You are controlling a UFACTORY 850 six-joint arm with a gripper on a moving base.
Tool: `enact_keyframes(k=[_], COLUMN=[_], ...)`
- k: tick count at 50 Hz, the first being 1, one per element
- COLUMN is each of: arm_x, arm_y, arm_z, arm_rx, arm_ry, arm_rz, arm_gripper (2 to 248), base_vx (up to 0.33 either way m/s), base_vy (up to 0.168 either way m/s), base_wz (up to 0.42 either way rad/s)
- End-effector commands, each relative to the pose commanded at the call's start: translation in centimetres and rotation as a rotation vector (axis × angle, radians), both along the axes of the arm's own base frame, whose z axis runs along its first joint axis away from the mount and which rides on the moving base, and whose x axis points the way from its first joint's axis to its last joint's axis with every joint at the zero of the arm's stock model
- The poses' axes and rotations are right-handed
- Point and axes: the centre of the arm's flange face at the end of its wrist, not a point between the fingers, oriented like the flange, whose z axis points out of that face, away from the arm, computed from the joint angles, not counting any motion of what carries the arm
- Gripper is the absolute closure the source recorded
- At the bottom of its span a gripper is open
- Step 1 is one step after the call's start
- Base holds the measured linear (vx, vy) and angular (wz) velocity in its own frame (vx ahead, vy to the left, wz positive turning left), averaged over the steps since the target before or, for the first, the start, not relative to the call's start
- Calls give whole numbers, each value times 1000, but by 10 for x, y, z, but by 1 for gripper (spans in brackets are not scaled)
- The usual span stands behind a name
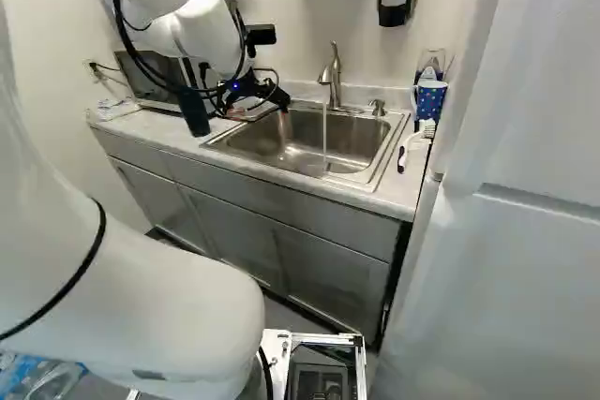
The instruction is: Rinse the cup and place it in the tray
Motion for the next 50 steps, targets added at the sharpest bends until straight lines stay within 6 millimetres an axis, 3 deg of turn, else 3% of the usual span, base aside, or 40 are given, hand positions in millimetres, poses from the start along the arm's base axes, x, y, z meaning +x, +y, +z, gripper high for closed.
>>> enact_keyframes(k=[50], arm_x=[8], arm_y=[81], arm_z=[3], arm_rx=[3], arm_ry=[-18], arm_rz=[185], arm_gripper=[3], base_vx=[0], base_vy=[0], base_wz=[0])
